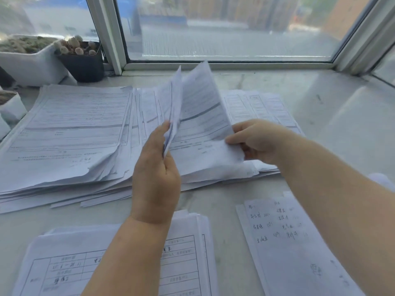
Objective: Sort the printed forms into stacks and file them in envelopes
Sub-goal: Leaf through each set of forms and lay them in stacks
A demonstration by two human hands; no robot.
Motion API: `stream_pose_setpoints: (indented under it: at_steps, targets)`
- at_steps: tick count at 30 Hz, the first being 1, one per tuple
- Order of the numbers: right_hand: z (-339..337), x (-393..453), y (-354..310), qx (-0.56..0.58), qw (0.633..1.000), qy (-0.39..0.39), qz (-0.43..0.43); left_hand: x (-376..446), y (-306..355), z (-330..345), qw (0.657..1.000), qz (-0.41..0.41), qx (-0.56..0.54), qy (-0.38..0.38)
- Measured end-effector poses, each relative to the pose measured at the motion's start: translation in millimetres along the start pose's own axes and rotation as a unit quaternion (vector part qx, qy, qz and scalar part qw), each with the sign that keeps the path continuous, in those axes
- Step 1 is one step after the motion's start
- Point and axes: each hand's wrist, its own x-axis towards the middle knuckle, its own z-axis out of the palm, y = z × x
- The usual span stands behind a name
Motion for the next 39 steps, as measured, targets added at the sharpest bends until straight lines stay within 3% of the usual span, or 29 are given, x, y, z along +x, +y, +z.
stream_pose_setpoints:
  at_steps: [2,4,7,9,11,14,17,19,22,26,33,39]
  targets:
    - [13,9,10,0.005,1.0,-0.008,0.026,0,-3,2,0.995,-0.009,-0.003,-0.097]
    - [17,11,17,0.013,0.999,-0.008,0.042,0,-7,2,0.977,-0.006,0.074,-0.201]
    - [5,-1,19,-0.06,0.997,0.051,0.013,0,-14,1,0.943,-0.005,0.164,-0.288]
    - [-11,-22,22,-0.121,0.985,0.115,-0.035,0,-14,-1,0.946,-0.031,0.135,-0.295]
    - [-22,-56,29,-0.091,0.984,0.138,-0.065,1,-13,2,0.952,-0.044,0.124,-0.275]
    - [-14,-117,48,-0.009,0.995,0.093,-0.046,1,-4,9,0.961,-0.058,0.142,-0.232]
    - [24,-173,73,0.015,1.0,0.026,-0.006,7,18,10,0.931,-0.088,0.209,-0.287]
    - [52,-205,89,0.006,1.0,-0.008,0.012,14,39,2,0.905,-0.065,0.255,-0.335]
    - [83,-244,115,-0.008,0.999,-0.02,0.027,4,70,-28,0.926,0.01,0.212,-0.312]
    - [105,-283,145,-0.052,0.999,0.006,0.011,-80,90,-95,0.941,0.079,0.154,-0.292]
    - [123,-320,168,-0.14,0.987,0.071,-0.021,-225,90,-183,0.926,0.072,0.127,-0.349]
    - [137,-342,180,-0.03,0.997,0.071,0.018,-264,92,-198,0.912,0.072,0.092,-0.393]
